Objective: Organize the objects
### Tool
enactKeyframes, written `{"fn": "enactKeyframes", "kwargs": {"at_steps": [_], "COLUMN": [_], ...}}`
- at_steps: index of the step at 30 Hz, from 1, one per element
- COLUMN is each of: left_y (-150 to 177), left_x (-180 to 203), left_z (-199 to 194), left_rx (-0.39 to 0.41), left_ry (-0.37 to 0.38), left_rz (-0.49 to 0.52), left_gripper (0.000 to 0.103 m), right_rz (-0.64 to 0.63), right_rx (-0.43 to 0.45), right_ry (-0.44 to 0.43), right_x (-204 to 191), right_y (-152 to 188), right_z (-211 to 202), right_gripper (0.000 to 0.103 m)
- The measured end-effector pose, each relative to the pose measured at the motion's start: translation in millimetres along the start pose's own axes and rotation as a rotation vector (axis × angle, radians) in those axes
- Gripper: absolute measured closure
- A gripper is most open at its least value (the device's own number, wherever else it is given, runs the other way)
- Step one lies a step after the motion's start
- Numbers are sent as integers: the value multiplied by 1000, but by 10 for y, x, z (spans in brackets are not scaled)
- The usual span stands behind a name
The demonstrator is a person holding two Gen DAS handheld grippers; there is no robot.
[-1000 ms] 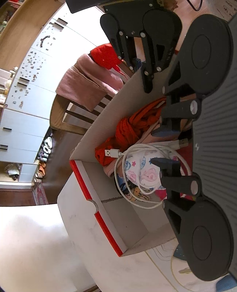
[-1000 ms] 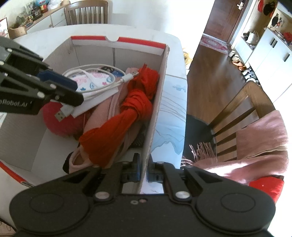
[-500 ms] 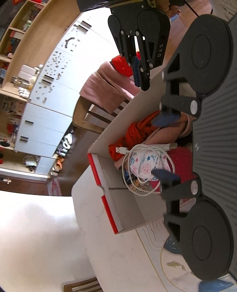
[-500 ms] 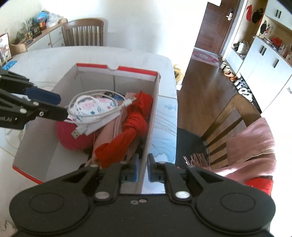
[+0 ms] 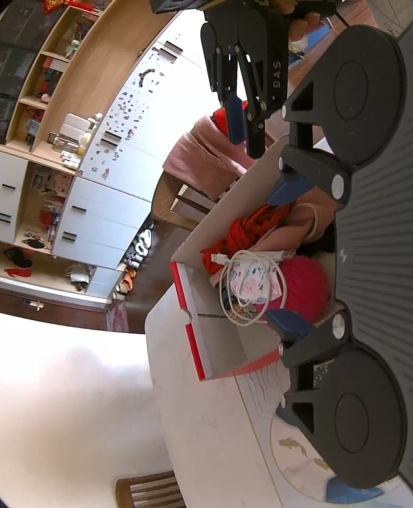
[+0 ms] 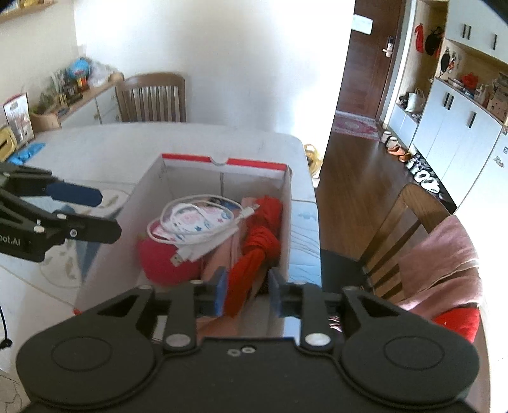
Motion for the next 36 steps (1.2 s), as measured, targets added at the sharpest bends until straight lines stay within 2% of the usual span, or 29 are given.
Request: {"fn": "enactKeyframes", "kwargs": {"at_steps": [2,4,8,10,12,20,22,28,36], "left_y": [43,84,166,207,246,347,362,413,507], "left_x": [-7,-18,-33,-29,-30,-17,-3,75,123], "left_z": [-54,-103,-191,-231,-280,-405,-437,-507,-466], "left_rx": [11,20,35,42,53,86,100,128,105], "left_ry": [-11,-19,-14,-9,-8,6,13,-1,-35], "left_rz": [4,1,-8,-7,-7,-22,-22,4,24], "left_gripper": [29,22,19,8,1,0,0,0,0], "right_rz": [10,16,15,18,21,56,58,52,61], "right_rx": [23,47,87,104,122,205,222,241,239], "right_ry": [-9,-15,-37,-50,-64,-104,-112,-122,-119], "right_x": [-28,-62,-171,-227,-275,-377,-393,-453,-484], "right_y": [16,37,100,134,168,322,354,422,476], "right_z": [-64,-124,-219,-246,-279,-405,-439,-496,-507], "right_gripper": [66,54,41,35,28,9,1,1,1]}}
Point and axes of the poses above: each gripper's, at about its wrist camera, not at the fingertips, and z roughly the way its jaws point, x to its right, y to its underside, the point moved 6 cm from there along z, roughly the way its jaws point, and after that the axes turned 8 degrees about -x, right-handed, at the moved point
